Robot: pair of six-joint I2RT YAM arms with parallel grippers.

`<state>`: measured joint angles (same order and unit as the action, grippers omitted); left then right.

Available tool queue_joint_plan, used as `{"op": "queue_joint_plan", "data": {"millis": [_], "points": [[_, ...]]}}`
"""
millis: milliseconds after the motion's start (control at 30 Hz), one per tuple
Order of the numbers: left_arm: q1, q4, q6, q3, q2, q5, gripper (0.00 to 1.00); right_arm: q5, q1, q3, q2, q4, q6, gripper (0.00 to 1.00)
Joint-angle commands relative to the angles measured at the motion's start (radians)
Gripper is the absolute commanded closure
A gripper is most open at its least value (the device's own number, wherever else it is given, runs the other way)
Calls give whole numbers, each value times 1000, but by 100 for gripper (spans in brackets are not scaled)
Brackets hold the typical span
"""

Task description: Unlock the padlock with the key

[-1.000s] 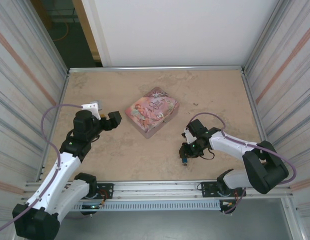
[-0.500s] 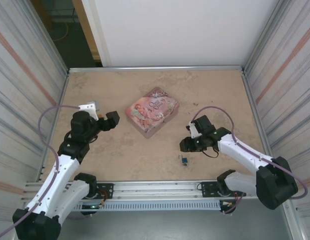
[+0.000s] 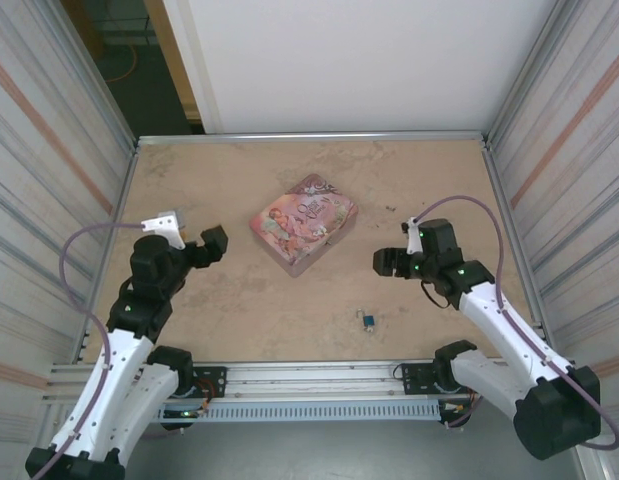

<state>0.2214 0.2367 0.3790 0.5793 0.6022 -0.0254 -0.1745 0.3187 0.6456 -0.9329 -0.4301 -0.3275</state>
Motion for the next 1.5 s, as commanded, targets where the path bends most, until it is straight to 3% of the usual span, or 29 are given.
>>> {"op": "queue_joint_plan", "data": {"millis": [0,233,567,967,1200,1467], "points": [[-11,14,-60,-16,-38,-96,1,34,-69,43,11,46,47,16],[-20,15,-161,-19,-99,-236,1,12,-229,28,26,114,63,1],[-36,-45,-178,-94,-122,-304,1,-102,-445,-94,24,273,4,1],[-102,-213,-151,-216,-81,-276,1,104,-458,-278,-33,560,80,1],[-102,-282,-149,-267,51,-371,1,106,-452,-354,-151,831,105,1],[-104,-349,-191,-299,129,-401,1,52,-437,-371,-322,1169,131,1]]}}
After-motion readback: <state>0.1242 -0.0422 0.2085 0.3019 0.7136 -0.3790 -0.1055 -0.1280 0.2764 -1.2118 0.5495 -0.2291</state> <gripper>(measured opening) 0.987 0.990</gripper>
